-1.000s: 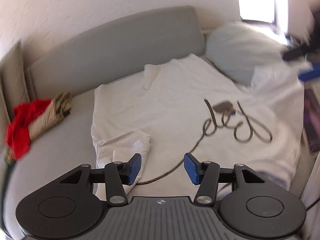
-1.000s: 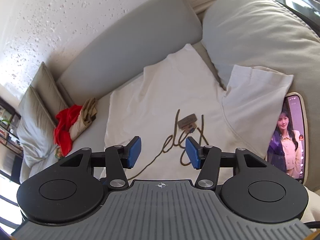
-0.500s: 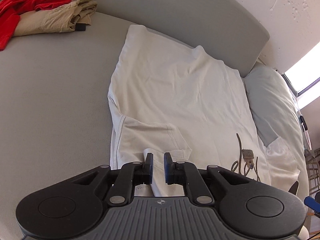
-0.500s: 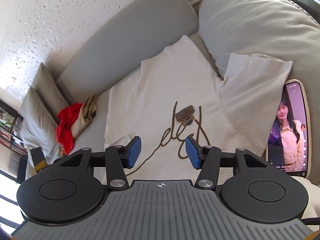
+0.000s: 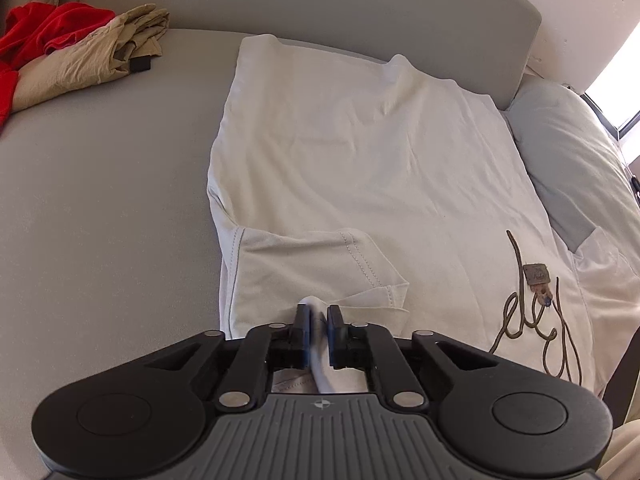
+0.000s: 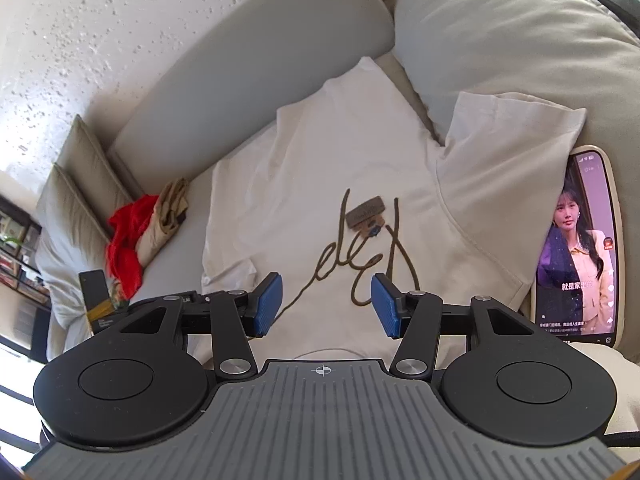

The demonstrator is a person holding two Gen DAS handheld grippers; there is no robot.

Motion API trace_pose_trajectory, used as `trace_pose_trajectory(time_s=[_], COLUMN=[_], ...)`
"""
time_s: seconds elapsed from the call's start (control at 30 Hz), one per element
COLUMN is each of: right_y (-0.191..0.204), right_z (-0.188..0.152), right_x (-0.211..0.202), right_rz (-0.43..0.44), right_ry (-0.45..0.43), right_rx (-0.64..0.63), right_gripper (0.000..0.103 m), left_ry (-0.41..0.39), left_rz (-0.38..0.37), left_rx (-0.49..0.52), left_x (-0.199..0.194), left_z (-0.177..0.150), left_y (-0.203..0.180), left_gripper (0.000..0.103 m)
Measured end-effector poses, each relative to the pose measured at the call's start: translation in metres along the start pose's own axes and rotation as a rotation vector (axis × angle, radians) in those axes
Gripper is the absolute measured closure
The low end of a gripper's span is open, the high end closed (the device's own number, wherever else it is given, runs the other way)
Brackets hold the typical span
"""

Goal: Fold clothes

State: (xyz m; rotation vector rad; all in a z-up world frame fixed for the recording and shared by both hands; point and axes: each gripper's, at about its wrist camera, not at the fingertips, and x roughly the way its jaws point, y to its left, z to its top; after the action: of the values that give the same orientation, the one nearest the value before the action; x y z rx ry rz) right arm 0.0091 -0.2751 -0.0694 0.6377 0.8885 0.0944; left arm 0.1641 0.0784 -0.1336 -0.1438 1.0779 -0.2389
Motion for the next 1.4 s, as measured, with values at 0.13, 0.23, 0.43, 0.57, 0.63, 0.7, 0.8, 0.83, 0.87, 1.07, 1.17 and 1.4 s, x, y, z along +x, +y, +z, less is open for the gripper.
trace_pose_trajectory(time_s=[0.13, 0.23, 0.43, 0.57, 0.63, 0.7, 0.8, 0.83, 0.87, 1.07, 1.17, 1.4], right_y=[-0.001, -0.002, 0.006, 0.018, 0.023, 0.026, 0.025, 0.021, 0.018, -0.006, -0.018, -0.033], right_z=[0.000, 0.000, -0.004, -0.010, -0.014, -0.017, -0.019, -0.018, -0.017, -0.013, -0.023, -0.072], right_x=[-0.005, -0.008, -0.008, 0.004, 0.011, 0.015, 0.014, 0.010, 0.006, -0.024, -0.033, -0.005], right_rz=[-0.002, -0.009, 0.002, 0.018, 0.024, 0.025, 0.022, 0.020, 0.019, -0.011, -0.067, -0.134], right_ry=[-0.009, -0.016, -0.012, 0.031, 0.057, 0.078, 0.089, 0.084, 0.078, 0.021, 0.022, 0.092], right_rx=[0.003, 0.007, -0.006, -0.031, -0.040, -0.041, -0.033, -0.023, -0.012, 0.040, 0.048, -0.063], right_gripper=[0.047, 0.047, 0.047, 0.047, 0.047, 0.047, 0.047, 0.043, 0.039, 0.033, 0.033, 0.045], left_ry=[-0.117, -0.274, -0.467, -0.392, -0.331, -0.277, -0.233, -0.217, -0.201, -0.278, -0.268, -0.151], left_rz=[0.012, 0.012, 0.191, 0.286, 0.299, 0.317, 0.349, 0.383, 0.417, 0.371, 0.192, 0.045], left_rx=[0.002, -0.047, -0.284, -0.457, -0.536, -0.572, -0.570, -0.563, -0.556, -0.393, -0.239, 0.008], left_x=[-0.031, -0.074, -0.126, -0.110, -0.098, -0.088, -0.087, -0.092, -0.096, -0.150, -0.159, -0.098], left_z=[-0.007, -0.011, -0.035, -0.052, -0.061, -0.064, -0.065, -0.063, -0.062, -0.072, -0.089, -0.140], left_y=[0.001, 0.012, 0.077, 0.127, 0.148, 0.155, 0.154, 0.151, 0.148, 0.087, 0.034, -0.049], left_gripper=[0.103, 0.103, 0.103, 0.103, 0.103, 0.103, 0.097, 0.096, 0.095, 0.075, 0.065, 0.065])
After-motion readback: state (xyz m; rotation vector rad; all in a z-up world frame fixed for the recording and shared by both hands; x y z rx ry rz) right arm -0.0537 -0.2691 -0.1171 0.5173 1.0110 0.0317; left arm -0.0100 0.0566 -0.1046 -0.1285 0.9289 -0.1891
